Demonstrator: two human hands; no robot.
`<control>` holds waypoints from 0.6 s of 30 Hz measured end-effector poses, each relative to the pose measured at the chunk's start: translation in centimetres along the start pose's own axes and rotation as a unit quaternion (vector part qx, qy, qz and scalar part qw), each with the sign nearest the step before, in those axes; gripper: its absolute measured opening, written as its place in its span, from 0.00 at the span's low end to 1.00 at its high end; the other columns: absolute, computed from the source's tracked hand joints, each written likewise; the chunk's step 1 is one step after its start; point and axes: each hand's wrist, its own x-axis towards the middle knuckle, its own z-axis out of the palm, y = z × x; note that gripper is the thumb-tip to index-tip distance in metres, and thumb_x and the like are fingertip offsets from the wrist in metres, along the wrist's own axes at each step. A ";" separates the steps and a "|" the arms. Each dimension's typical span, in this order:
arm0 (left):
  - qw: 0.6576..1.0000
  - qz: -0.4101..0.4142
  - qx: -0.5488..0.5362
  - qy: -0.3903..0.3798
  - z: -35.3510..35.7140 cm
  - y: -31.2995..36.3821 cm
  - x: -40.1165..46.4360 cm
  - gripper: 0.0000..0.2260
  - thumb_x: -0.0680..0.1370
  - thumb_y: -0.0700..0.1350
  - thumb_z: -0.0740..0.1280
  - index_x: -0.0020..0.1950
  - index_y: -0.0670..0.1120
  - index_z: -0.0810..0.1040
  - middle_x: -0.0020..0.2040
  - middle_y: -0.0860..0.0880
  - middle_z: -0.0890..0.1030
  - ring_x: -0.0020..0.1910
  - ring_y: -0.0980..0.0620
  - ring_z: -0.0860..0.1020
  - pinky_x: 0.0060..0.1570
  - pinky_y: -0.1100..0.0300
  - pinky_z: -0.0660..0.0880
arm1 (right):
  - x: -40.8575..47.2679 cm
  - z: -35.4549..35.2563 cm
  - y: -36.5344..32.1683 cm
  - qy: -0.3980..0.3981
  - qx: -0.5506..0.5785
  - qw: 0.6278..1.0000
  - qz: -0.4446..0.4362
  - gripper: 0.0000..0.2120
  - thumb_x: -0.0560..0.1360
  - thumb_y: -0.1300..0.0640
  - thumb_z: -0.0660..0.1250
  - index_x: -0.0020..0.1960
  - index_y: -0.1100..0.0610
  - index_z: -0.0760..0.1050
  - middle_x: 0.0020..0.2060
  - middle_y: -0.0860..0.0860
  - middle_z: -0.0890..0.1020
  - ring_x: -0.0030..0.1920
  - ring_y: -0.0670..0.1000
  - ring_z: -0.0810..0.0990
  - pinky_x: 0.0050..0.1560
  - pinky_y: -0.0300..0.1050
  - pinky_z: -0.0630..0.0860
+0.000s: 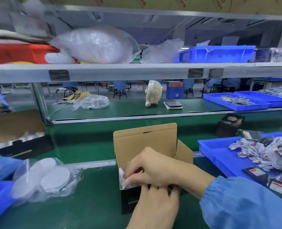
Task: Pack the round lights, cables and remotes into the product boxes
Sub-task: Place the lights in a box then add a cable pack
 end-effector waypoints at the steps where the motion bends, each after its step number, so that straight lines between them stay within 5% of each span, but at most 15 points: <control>1: 0.995 0.035 -0.053 0.082 0.2 -0.3 -0.3 0.16 0.68 0.51 0.60 0.51 0.55 0.83 0.45 0.51 0.82 0.40 0.50 0.83 0.45 0.56 0.80 | 0.0 0.2 -0.1 -0.040 -0.010 0.999 0.004 0.14 0.78 0.45 0.65 0.51 0.53 0.84 0.50 0.51 0.85 0.51 0.53 0.81 0.55 0.48 0.76; 4: 0.887 0.098 -0.325 0.314 -2.0 -1.9 -0.8 0.22 0.71 0.44 0.66 0.62 0.61 0.76 0.54 0.60 0.76 0.55 0.66 0.76 0.58 0.73 0.66 | 0.0 -0.1 -0.3 -0.101 -0.059 0.993 -0.025 0.15 0.81 0.45 0.60 0.57 0.51 0.82 0.56 0.50 0.84 0.56 0.53 0.80 0.58 0.49 0.75; 6: 0.833 0.058 -0.412 0.364 -4.3 -3.9 -1.6 0.23 0.72 0.37 0.69 0.62 0.59 0.78 0.56 0.62 0.78 0.57 0.64 0.76 0.58 0.72 0.68 | -0.8 -1.4 0.1 -0.041 -0.029 0.998 -0.042 0.13 0.79 0.51 0.64 0.59 0.52 0.81 0.55 0.48 0.84 0.54 0.48 0.81 0.57 0.45 0.75; 8: 0.839 0.022 -0.354 0.413 -5.6 -7.3 -2.0 0.16 0.79 0.37 0.64 0.59 0.56 0.79 0.57 0.59 0.79 0.57 0.58 0.77 0.57 0.70 0.69 | -2.0 -3.2 1.6 0.181 0.069 0.980 -0.044 0.10 0.77 0.57 0.68 0.56 0.55 0.82 0.48 0.48 0.86 0.45 0.45 0.84 0.51 0.39 0.78; 10: 0.849 -0.144 -0.306 0.405 -5.0 -10.9 -2.4 0.14 0.80 0.41 0.60 0.57 0.60 0.76 0.56 0.60 0.78 0.55 0.56 0.78 0.55 0.69 0.71 | -3.7 -4.6 4.4 0.419 0.181 0.890 0.004 0.08 0.76 0.60 0.69 0.53 0.51 0.82 0.43 0.49 0.85 0.38 0.46 0.84 0.45 0.41 0.80; 12: 0.789 -0.301 -0.428 0.321 -3.9 -12.8 -2.3 0.12 0.81 0.45 0.64 0.57 0.64 0.73 0.54 0.61 0.79 0.54 0.59 0.78 0.54 0.63 0.73 | -5.4 -5.4 7.7 0.526 0.268 0.800 0.105 0.11 0.78 0.63 0.67 0.54 0.48 0.79 0.48 0.53 0.84 0.40 0.48 0.84 0.45 0.43 0.79; 13: 0.754 -0.349 -0.496 0.253 -3.1 -13.2 -2.1 0.12 0.79 0.48 0.68 0.59 0.63 0.72 0.55 0.60 0.79 0.55 0.60 0.78 0.57 0.59 0.73 | -6.3 -5.4 9.2 0.506 0.326 0.783 0.158 0.13 0.78 0.64 0.66 0.56 0.48 0.77 0.53 0.55 0.83 0.45 0.49 0.84 0.47 0.43 0.79; 16: 0.689 -0.376 -0.617 0.054 -0.7 -12.5 -2.0 0.27 0.69 0.62 0.69 0.65 0.54 0.75 0.59 0.55 0.82 0.59 0.54 0.79 0.64 0.50 0.73 | -8.0 -2.3 11.7 0.277 0.518 0.778 0.224 0.20 0.76 0.52 0.66 0.67 0.48 0.71 0.60 0.52 0.82 0.57 0.51 0.82 0.56 0.47 0.76; 18: 0.663 -0.348 -0.663 0.007 -0.1 -11.9 -1.8 0.24 0.67 0.61 0.71 0.60 0.54 0.80 0.56 0.53 0.84 0.56 0.53 0.82 0.56 0.57 0.78 | -8.1 0.5 11.8 0.200 0.573 0.767 0.207 0.23 0.74 0.46 0.66 0.68 0.46 0.71 0.60 0.47 0.82 0.60 0.49 0.81 0.59 0.46 0.75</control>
